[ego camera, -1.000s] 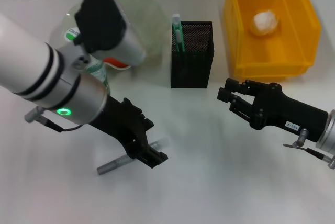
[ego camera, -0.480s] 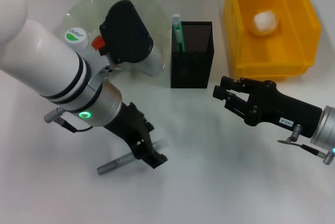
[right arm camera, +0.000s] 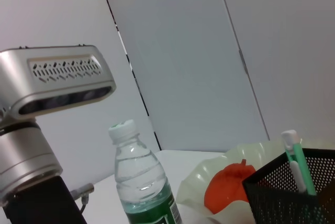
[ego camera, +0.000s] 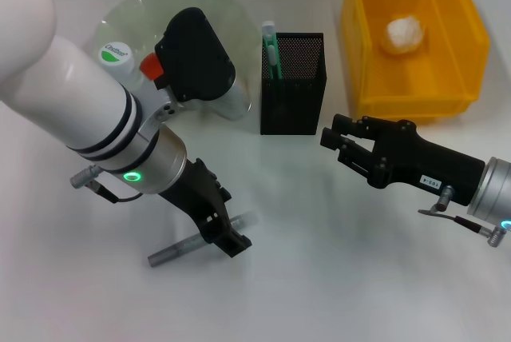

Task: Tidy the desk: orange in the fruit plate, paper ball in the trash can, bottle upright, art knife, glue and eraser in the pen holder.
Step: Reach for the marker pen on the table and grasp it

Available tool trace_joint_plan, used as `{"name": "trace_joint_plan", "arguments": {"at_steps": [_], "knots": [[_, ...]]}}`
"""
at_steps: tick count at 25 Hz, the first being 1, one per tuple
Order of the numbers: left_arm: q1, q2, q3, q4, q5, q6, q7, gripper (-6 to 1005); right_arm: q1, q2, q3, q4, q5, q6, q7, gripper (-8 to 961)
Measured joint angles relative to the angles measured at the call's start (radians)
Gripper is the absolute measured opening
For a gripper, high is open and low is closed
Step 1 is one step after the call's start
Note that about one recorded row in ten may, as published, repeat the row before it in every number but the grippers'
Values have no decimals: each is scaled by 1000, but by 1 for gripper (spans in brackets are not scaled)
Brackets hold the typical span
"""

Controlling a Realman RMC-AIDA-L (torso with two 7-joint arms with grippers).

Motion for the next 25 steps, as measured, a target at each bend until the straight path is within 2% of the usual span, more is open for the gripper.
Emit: {"name": "trace_joint_plan", "arguments": {"at_steps": [15, 21, 25], "knots": [[0, 0, 28, -12, 22, -10, -7, 783, 6, 1, -1, 12, 0, 12, 0, 306], [-4, 0, 29, -12, 47, 1, -8, 557, 6, 1, -1, 23, 0, 12, 0, 306], [-12, 0, 31, -12, 52, 11, -12, 538, 6, 1, 0, 23, 0, 13, 0, 306]]}}
